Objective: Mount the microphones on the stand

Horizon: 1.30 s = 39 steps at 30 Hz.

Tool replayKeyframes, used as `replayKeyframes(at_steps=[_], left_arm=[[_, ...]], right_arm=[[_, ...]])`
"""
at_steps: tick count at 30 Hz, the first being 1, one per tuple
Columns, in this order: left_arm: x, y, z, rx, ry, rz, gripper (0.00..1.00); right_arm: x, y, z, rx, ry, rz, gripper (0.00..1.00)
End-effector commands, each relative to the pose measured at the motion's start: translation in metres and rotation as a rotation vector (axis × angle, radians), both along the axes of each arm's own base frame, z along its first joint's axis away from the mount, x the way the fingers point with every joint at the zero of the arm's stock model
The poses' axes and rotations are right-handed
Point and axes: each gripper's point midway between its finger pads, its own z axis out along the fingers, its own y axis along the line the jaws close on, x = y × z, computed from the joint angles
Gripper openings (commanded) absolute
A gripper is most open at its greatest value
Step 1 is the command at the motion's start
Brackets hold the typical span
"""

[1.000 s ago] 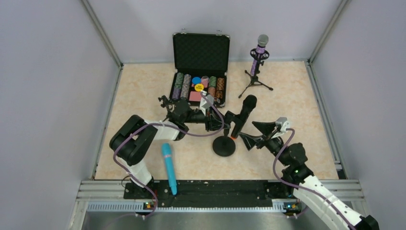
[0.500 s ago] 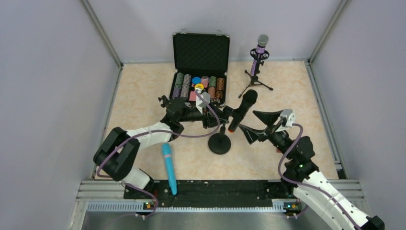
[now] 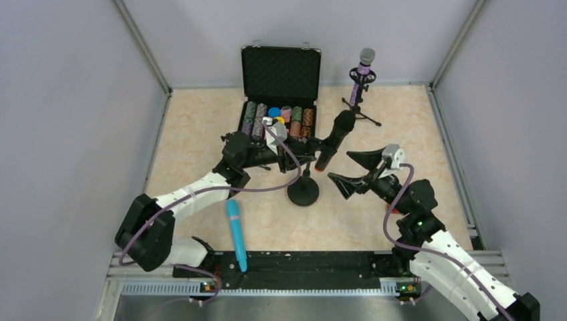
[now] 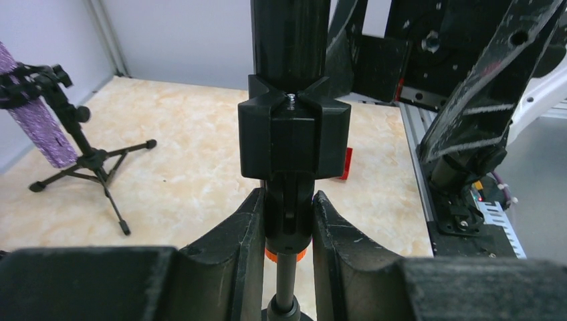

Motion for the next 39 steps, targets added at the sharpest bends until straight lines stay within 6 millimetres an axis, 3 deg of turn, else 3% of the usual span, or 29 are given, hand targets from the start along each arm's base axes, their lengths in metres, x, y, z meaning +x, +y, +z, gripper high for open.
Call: replayKeyframes(at_steps=[1, 17, 26, 35, 39], left_arm=[[-0.003, 0.014, 0.096, -0.169, -0.227, 0.074, 0.0], [-0.024, 0.025, 0.167, -0.295, -0.266, 0.045, 0.0], [-0.027, 0.018, 0.184, -0.337, -0.257, 0.045, 0.0], [-0.03, 0.008, 0.2, -0.377, -0.268, 0.01, 0.0], [-0.035, 0.004, 0.205, -0.401, -0.259, -0.021, 0.0]], right_arm=[[-0.003, 0.004, 0.017, 0.01, -0.019, 0.025, 0.99], [0.02, 0.017, -0.004, 0.004, 0.084, 0.014, 0.99], [0.026, 0.036, -0.01, 0.015, 0.105, 0.079, 0.96], [0.016, 0.058, -0.029, -0.001, 0.102, 0.175, 0.9], [0.024, 0.061, -0.036, -0.002, 0.121, 0.141, 0.88]])
